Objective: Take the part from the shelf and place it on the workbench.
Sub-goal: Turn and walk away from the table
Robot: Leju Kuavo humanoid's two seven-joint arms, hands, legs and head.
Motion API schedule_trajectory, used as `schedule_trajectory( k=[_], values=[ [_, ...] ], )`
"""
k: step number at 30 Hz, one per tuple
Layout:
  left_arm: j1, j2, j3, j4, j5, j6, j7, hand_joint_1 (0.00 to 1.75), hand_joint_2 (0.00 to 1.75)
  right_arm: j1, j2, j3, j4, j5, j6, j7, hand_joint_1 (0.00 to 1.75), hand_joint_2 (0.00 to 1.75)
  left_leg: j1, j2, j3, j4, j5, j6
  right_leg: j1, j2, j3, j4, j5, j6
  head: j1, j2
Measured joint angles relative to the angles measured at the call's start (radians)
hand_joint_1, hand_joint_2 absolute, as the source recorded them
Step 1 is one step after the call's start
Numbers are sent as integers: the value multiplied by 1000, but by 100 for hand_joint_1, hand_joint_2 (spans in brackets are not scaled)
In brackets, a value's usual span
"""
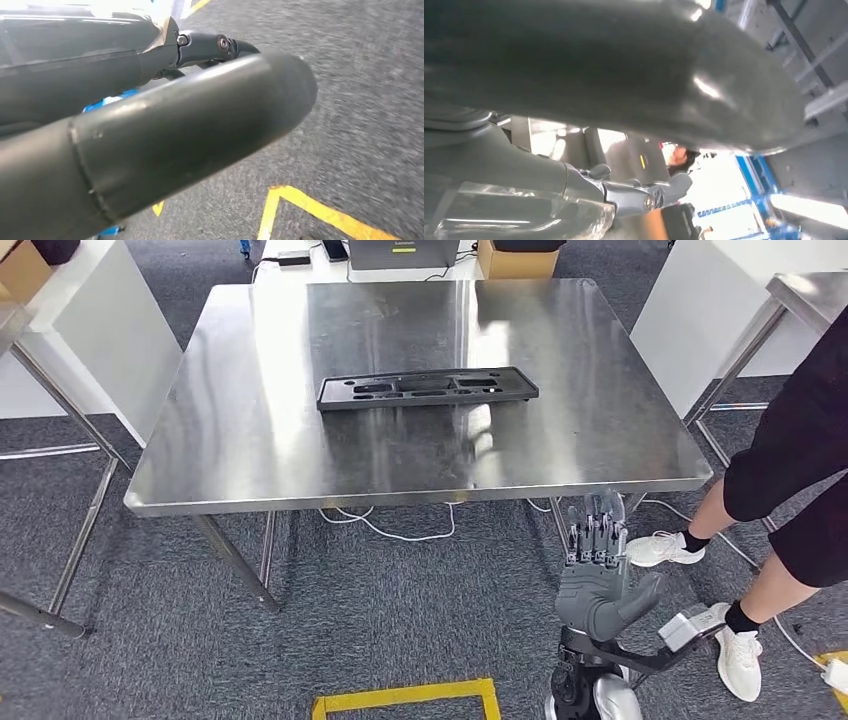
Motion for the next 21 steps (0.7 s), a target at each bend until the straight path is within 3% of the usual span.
schedule_trajectory(
  k=[2, 3, 5, 7, 8, 9, 10, 11, 12, 14, 16, 17, 18, 19, 21],
  values=[
    [0, -1, 1, 0, -3, 0, -1, 0, 0, -6, 2, 8, 23, 23, -4, 16, 0, 0, -7, 3, -19, -5, 15, 33, 2, 0, -8, 0, 10, 18, 3, 0],
    [-1, -2, 2, 0, -5, -1, -1, 0, 0, -7, 3, 15, 41, 35, -7, 26, 0, 0, -10, 6, -29, -7, 26, 49, 1, 1, -19, 10, -2, 20, 3, 0],
    [-3, -2, 5, 0, -9, -2, -1, 0, 0, -11, 3, 34, 95, 62, -16, 49, 0, 0, -13, 11, -56, -10, 50, 75, -2, 3, -55, 87, -77, 8, 7, 0],
    [-2, -2, 7, 0, -14, -2, -1, 0, 0, -23, 2, 58, 183, 90, -36, 74, 0, 0, -18, 12, -86, -9, 74, 83, -2, 4, -87, 210, -157, -2, 10, 0],
    [-2, -2, 9, 0, -17, -3, -1, 0, 0, -33, 1, 71, 242, 107, -48, 88, 0, 0, -21, 13, -100, -9, 86, 84, -1, 5, -89, 258, -170, 2, 10, 0],
    [-2, -3, 11, 0, -18, -3, -1, 0, 0, -47, 0, 86, 312, 125, -61, 99, 0, 0, -24, 14, -115, -8, 99, 84, 0, 6, -76, 279, -161, 9, 11, 0],
    [-2, -4, 14, 0, -19, -4, -1, 0, 0, -65, -1, 101, 394, 149, -76, 106, 0, 0, -28, 14, -129, -8, 112, 83, 4, 7, -47, 268, -139, 15, 11, 0],
    [-3, -5, 17, 0, -20, -4, -1, 0, 0, -86, -2, 119, 490, 177, -94, 113, 0, 0, -31, 14, -142, -7, 124, 83, 9, 9, -1, 224, -117, 15, 11, 0],
    [-4, -9, 19, 0, -23, -4, -1, 0, 0, -109, -3, 137, 592, 209, -111, 122, 0, 0, -33, 13, -153, -7, 136, 81, 15, 11, 55, 154, -111, 6, 10, 0],
    [-6, -15, 24, 0, -32, -5, -1, 0, 0, -148, -6, 172, 789, 281, -149, 166, 0, 0, -33, 12, -164, -9, 158, 72, 29, 14, 148, 11, -131, -18, 10, 0],
    [-5, -18, 26, 0, -41, -6, -1, 0, 0, -171, -13, 211, 962, 355, -211, 249, 0, 0, -28, 12, -165, -16, 179, 58, 40, 14, 172, -47, -140, -31, 10, 0],
    [-3, -18, 27, 0, -46, -7, -1, 0, 0, -175, -17, 231, 1036, 383, -243, 295, 0, 0, -24, 10, -168, -19, 187, 52, 33, 12, 167, -52, -129, -35, 10, 0],
    [0, -18, 27, 1, -51, -9, -1, 0, 0, -175, -22, 249, 1103, 403, -270, 337, 0, 0, -23, 7, -174, -15, 177, 47, 28, 10, 162, -57, -115, -41, 10, 0],
    [2, -18, 27, 1, -55, -10, 0, 0, 0, -173, -26, 263, 1156, 412, -287, 371, 0, 0, -22, 4, -183, 4, 147, 42, 20, 8, 153, -62, -100, -50, 8, 0],
    [6, -17, 28, 1, -62, -13, 1, 0, 0, -166, -36, 281, 1243, 418, -313, 430, 0, 0, -19, 1, -206, 98, 40, 31, 14, 5, 131, -66, -74, -59, 5, 0]
  ],
)
